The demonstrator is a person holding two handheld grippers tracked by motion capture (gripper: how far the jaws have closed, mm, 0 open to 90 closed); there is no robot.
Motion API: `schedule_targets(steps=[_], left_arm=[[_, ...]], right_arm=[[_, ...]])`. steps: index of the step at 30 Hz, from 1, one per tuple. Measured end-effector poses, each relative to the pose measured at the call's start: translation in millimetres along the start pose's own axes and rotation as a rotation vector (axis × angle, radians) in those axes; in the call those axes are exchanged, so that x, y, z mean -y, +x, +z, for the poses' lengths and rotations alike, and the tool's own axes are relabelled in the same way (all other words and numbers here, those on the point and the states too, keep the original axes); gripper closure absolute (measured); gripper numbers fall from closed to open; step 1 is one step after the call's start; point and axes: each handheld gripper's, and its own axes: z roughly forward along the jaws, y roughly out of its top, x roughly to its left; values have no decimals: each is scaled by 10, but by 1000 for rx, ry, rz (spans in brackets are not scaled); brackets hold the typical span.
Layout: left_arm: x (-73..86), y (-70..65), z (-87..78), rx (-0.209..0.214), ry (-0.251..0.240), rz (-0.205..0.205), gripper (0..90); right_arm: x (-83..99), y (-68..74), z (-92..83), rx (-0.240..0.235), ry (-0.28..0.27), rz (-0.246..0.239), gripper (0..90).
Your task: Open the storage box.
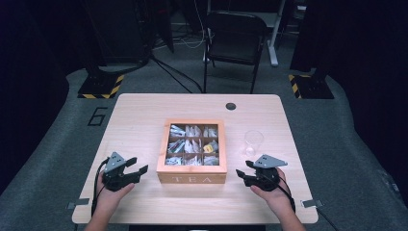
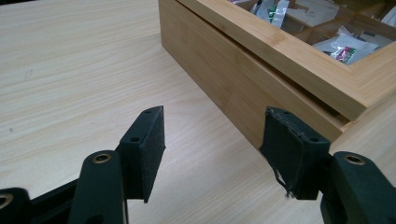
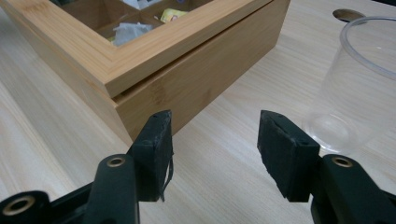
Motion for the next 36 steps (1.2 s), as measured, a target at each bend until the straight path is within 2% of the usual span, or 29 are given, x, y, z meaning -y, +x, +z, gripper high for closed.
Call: schedule_targets(steps=[3, 4, 7, 12, 13, 16, 23, 31, 33, 35, 36], left_arm=[[9, -23, -10, -10, 6, 22, 396], [18, -31, -4, -14, -7, 22, 396], [22, -36, -25, 12, -6, 16, 409], [17, -74, -42, 36, -48, -2, 454], [11, -75, -58, 45, -35, 2, 458], [16, -93, -70, 52, -39, 0, 462], [30, -136, -72, 74, -49, 14, 462], [39, -184, -63, 111, -18, 31, 473], [42, -192, -51, 107, -28, 42, 475], [39, -189, -54, 116, -16, 42, 476], [43, -191, -44, 104, -26, 47, 478]], right_arm=[[5, 15, 9, -8, 6, -12, 454], [6, 17, 11, -12, 4, -13, 461], [5, 9, 10, -40, -5, -5, 494], [-9, 19, 7, -82, -12, 21, 528], [-14, 28, 6, -84, -12, 17, 532], [-30, 61, 3, -102, -22, 17, 547], [-51, 153, 46, -147, -1, -33, 597], [-79, 216, 99, -173, 8, -38, 619], [-83, 234, 114, -176, 12, -38, 622], [-89, 248, 128, -184, 16, -45, 636], [-99, 260, 143, -192, 15, -60, 663]])
